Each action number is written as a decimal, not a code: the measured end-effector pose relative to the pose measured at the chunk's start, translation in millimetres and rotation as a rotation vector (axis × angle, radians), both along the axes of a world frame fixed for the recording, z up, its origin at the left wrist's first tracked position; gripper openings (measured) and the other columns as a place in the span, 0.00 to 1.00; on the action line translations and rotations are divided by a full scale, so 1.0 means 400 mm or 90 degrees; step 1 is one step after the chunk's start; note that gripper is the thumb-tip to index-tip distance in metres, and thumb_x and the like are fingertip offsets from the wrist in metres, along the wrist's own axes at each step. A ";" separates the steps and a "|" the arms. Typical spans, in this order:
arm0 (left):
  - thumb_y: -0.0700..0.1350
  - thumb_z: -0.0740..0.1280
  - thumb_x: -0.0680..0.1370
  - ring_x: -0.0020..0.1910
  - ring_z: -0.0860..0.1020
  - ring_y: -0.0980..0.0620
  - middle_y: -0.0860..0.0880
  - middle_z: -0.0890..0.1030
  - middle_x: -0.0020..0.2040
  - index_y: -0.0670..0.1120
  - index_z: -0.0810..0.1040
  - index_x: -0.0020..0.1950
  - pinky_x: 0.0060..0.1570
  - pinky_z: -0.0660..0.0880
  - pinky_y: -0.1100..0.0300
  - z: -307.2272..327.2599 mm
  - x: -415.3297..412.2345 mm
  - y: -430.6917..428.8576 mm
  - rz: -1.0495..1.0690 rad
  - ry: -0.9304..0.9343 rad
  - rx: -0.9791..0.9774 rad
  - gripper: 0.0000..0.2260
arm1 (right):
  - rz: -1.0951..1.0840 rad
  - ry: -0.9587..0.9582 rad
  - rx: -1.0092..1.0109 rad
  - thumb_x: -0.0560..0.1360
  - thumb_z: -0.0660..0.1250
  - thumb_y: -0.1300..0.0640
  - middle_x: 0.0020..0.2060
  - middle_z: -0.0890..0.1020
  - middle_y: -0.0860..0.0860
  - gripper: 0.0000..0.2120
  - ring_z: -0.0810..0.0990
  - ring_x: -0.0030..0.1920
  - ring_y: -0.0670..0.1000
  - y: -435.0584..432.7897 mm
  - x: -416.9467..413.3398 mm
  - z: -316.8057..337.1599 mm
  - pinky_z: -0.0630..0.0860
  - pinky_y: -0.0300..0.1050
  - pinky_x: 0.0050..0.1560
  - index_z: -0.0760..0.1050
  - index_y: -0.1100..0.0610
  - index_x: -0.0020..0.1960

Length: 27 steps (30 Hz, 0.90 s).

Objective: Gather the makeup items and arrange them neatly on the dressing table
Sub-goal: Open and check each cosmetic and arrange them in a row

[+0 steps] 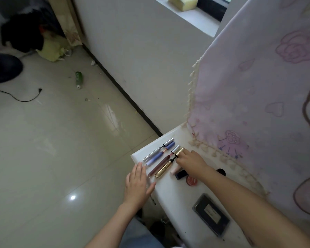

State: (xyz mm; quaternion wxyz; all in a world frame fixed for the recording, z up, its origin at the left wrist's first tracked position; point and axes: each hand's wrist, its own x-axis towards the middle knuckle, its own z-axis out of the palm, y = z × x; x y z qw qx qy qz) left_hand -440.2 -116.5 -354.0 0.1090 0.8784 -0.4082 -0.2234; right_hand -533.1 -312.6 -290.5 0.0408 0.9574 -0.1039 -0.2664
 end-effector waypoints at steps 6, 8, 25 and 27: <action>0.62 0.49 0.69 0.62 0.76 0.46 0.44 0.76 0.64 0.43 0.74 0.63 0.54 0.75 0.51 0.019 0.006 0.007 -0.020 -0.022 0.020 0.33 | 0.046 -0.063 -0.020 0.66 0.67 0.69 0.57 0.76 0.59 0.18 0.73 0.59 0.57 0.016 -0.016 0.063 0.73 0.49 0.50 0.73 0.62 0.55; 0.65 0.39 0.67 0.73 0.59 0.46 0.46 0.61 0.74 0.44 0.61 0.72 0.69 0.60 0.50 0.037 0.006 0.004 -0.025 -0.021 0.010 0.41 | 0.048 -0.077 -0.049 0.50 0.78 0.64 0.41 0.82 0.53 0.21 0.80 0.41 0.52 0.016 -0.024 0.089 0.73 0.40 0.33 0.78 0.57 0.42; 0.50 0.60 0.70 0.37 0.80 0.54 0.52 0.83 0.42 0.48 0.78 0.50 0.33 0.76 0.65 0.449 0.035 -0.153 -0.215 -0.079 -0.525 0.13 | -0.333 -0.602 0.315 0.75 0.65 0.56 0.38 0.75 0.47 0.08 0.72 0.38 0.41 0.093 -0.085 0.422 0.67 0.30 0.39 0.79 0.59 0.51; 0.52 0.60 0.71 0.30 0.76 0.59 0.56 0.80 0.35 0.53 0.76 0.47 0.27 0.72 0.67 0.466 0.030 -0.157 -0.226 -0.112 -0.541 0.09 | -0.415 -0.662 0.389 0.74 0.67 0.58 0.35 0.77 0.47 0.06 0.74 0.34 0.37 0.104 -0.095 0.442 0.68 0.27 0.37 0.79 0.56 0.50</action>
